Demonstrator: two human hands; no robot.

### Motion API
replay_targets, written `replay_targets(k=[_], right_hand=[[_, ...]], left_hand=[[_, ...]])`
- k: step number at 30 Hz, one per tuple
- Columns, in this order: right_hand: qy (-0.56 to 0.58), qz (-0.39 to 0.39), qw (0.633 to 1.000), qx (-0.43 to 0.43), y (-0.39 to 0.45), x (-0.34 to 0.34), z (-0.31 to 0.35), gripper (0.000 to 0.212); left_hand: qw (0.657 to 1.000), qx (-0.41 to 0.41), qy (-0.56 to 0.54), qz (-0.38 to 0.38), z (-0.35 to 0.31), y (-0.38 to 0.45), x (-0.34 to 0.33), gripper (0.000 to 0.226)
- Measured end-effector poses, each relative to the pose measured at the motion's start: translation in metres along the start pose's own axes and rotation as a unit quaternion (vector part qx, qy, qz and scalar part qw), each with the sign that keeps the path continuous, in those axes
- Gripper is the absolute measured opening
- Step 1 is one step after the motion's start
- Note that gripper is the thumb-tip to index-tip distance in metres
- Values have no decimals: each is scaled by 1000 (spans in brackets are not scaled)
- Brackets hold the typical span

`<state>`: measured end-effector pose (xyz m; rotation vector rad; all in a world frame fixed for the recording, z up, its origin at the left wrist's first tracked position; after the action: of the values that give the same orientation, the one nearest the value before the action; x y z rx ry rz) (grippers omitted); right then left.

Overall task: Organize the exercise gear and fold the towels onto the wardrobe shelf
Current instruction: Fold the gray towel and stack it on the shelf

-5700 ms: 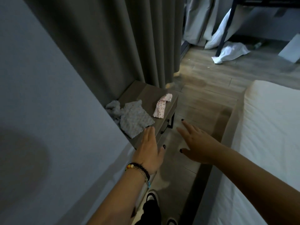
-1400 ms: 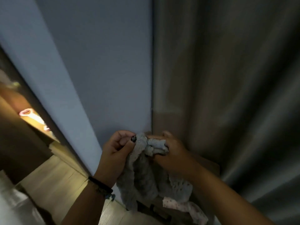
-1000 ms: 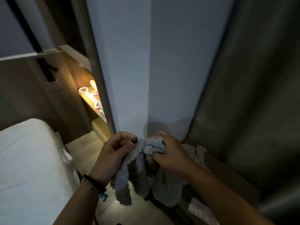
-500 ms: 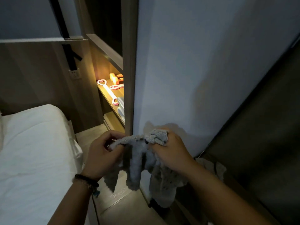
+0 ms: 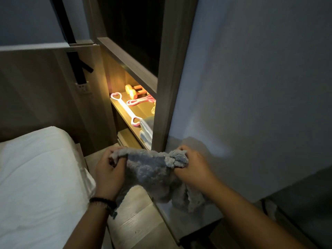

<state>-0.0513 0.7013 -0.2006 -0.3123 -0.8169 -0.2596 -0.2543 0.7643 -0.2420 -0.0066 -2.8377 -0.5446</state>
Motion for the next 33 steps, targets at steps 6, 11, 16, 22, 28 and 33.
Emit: replay_targets(k=[6, 11, 16, 22, 28, 33], right_hand=[[-112, 44, 993, 21, 36, -28, 0, 9], [-36, 52, 998, 2, 74, -46, 14, 20], [53, 18, 998, 5, 122, -66, 47, 22], [154, -2, 988, -26, 179, -80, 76, 25], [161, 36, 986, -6, 212, -81, 105, 29], [128, 42, 991, -2, 259, -77, 131, 28]], left_hand=[[995, 42, -7, -86, 22, 52, 16, 9], [988, 66, -6, -139, 44, 92, 23, 7], [986, 68, -19, -153, 63, 138, 20, 25], [987, 69, -54, -138, 89, 200, 12, 38], [988, 87, -85, -97, 99, 255, 4, 21], [991, 57, -114, -43, 105, 322, 4, 22]])
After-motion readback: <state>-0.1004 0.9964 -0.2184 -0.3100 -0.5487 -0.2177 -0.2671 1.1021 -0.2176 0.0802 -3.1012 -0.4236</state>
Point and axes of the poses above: each hand's wrist, its own y-axis towards the middle knuckle, its own x-axis out of the back of the hand, z = x × y, the point moved 2 cm from there along y, towards the middle knuckle, and after that the axes turned 11 degrees about -x, right-handed, at the moved point
